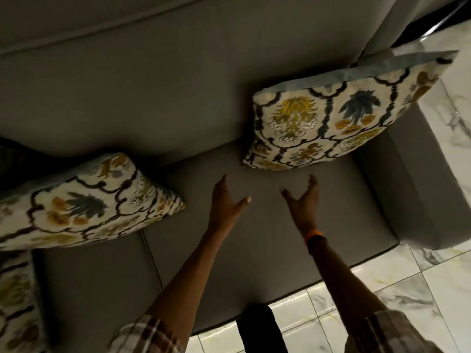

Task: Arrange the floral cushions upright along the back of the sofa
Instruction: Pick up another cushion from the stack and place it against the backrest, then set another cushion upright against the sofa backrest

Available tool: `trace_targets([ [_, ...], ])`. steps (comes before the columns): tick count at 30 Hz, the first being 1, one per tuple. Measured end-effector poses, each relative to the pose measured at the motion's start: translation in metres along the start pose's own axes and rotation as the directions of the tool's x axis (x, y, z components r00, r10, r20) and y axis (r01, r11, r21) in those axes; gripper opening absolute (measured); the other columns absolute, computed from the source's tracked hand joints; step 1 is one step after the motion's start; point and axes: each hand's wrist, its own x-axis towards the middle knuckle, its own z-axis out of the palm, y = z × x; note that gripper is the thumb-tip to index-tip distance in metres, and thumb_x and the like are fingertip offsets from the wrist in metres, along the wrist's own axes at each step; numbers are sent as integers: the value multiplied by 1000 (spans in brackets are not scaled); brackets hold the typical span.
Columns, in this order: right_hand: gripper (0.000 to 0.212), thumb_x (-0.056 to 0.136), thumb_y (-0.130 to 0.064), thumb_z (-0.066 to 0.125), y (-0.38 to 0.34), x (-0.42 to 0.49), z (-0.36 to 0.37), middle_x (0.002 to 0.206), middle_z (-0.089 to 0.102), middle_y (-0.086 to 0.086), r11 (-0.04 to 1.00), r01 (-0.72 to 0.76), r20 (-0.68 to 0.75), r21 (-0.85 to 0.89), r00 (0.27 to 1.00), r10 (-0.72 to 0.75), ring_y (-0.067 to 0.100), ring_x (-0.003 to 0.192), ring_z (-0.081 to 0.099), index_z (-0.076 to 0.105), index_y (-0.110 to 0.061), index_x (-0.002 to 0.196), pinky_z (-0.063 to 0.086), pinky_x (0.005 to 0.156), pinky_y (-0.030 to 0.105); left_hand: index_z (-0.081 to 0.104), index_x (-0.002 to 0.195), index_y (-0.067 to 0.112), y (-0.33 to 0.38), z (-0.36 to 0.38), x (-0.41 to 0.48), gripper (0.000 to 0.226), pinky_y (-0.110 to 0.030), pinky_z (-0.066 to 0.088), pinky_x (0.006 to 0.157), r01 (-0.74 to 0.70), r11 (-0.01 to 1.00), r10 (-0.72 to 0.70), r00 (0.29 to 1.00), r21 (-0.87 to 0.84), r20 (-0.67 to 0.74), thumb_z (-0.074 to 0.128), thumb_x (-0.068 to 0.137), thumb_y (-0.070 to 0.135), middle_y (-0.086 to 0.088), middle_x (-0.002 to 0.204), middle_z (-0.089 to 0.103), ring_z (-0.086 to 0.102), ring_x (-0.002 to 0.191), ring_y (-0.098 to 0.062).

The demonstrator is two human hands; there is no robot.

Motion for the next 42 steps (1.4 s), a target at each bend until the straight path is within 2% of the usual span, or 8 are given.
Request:
trace_targets([
  [5, 86, 92, -32, 77, -4, -124, 123, 165, 33, 16, 949, 233, 325, -211, 933, -157, 35, 150, 38, 31, -12, 161, 38, 122, 48, 34, 154, 11, -151, -79, -71, 93, -57, 40, 114, -31, 891, 7, 998, 453, 55, 43, 82, 69, -20, 156, 42, 37, 146, -41],
  [13, 86, 94, -35, 72, -28, -328, 349, 168, 30, 13, 887, 385, 527, -256, 824, -206, 34, 153, 35, 26, -13, 164, 37, 121, 48, 45, 139, 12, -380, -305, -163, 72, -76, 38, 101, -12, 733, 101, 991, 680, -91, 41, 81, 54, -25, 141, 57, 53, 132, -47],
  [20, 64, 89, -27, 79, -45, -487, 527, 126, 63, 10, 993, 46, 667, -107, 744, 37, 37, 135, 57, 49, -1, 139, 46, 115, 46, 25, 157, 20, -557, -516, -236, 106, -74, 20, 115, 394, 866, -210, 845, 308, -492, 51, 72, 78, -17, 166, 20, 19, 153, -41],
  [24, 66, 90, -15, 81, -51, -533, 591, 125, 66, -16, 998, 55, 722, 5, 691, -42, -26, 106, 62, 49, -15, 148, 50, 91, 1, -1, 158, 36, -616, -572, -243, 150, -71, 25, 116, 521, 833, -541, 701, -184, -464, 72, 38, 89, -8, 170, 3, 12, 154, -40],
  [27, 67, 81, -28, 90, -51, -542, 603, 134, 74, -6, 998, 14, 709, 54, 704, -48, 1, 126, 68, 62, -23, 142, 52, 114, 43, 3, 159, 29, -634, -602, -239, 142, -60, 37, 114, 492, 664, -714, 641, -562, -282, 88, 52, 67, -15, 165, 23, 32, 147, -44],
  [31, 68, 85, -17, 86, -83, -555, 600, 140, 72, -2, 996, 43, 691, 80, 718, -86, 14, 130, 68, 58, -22, 147, 50, 115, 53, 50, 139, 27, -640, -626, -248, 73, -39, 45, 102, 342, 687, -572, 799, -641, -186, 85, 75, 35, -3, 137, 61, 56, 129, -25],
  [38, 101, 65, -13, 96, -184, -563, 618, 152, 59, 12, 936, 275, 591, 221, 725, -353, 29, 139, 61, 44, -19, 152, 52, 111, 52, 32, 153, 10, -611, -709, -262, 115, -19, 50, 103, -148, 824, -256, 764, -548, -592, 91, 55, 26, 3, 146, 49, 55, 125, -7],
  [42, 95, 73, 2, 91, -215, -541, 660, 157, 52, 14, 891, 424, 630, 163, 650, -425, 30, 145, 52, 40, -10, 153, 49, 116, 44, 29, 154, 14, -625, -742, -231, 113, -37, 39, 118, -81, 879, -192, 842, -469, -505, 96, 65, 24, -2, 157, 40, 45, 141, -17],
])
